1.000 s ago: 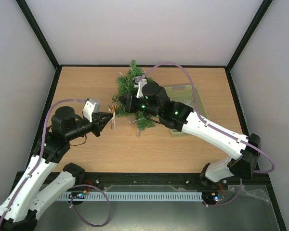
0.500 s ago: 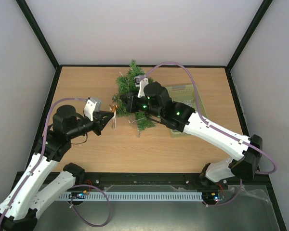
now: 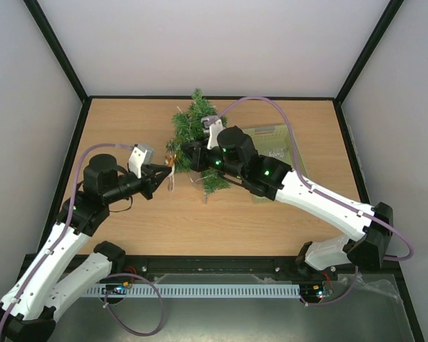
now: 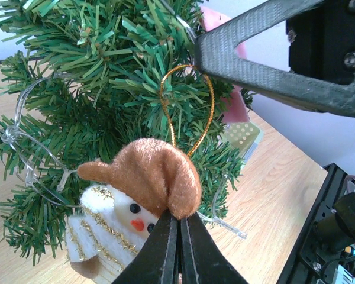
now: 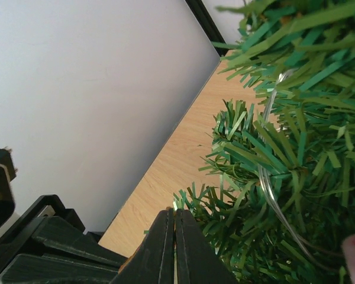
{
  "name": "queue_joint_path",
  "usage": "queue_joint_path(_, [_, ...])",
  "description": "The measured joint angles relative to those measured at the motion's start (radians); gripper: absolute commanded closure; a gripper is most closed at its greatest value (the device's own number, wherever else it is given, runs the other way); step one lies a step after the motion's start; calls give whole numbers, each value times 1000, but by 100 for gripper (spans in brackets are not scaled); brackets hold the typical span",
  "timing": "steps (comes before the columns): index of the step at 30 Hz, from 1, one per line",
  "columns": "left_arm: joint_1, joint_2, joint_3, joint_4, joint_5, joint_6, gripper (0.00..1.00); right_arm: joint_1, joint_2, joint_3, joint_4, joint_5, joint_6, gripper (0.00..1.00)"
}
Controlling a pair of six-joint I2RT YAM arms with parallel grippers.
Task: Decorate the small christmas tree
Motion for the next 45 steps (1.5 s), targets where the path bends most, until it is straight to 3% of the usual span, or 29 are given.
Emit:
queue_joint_path(18, [0, 14, -12, 22, -13, 3, 98, 0, -39, -83, 192, -9, -140, 96])
queue_joint_path(26, [0, 15, -12, 25, -14, 6, 98, 2, -29, -21, 99, -2, -72, 81])
queue_joint_path(36, [0, 15, -12, 29, -14, 6, 98, 6, -5, 26, -27, 25, 33, 82])
queue_joint_path(45, [0, 15, -12, 29, -14, 6, 97, 6, 15, 31, -41, -24, 77, 85])
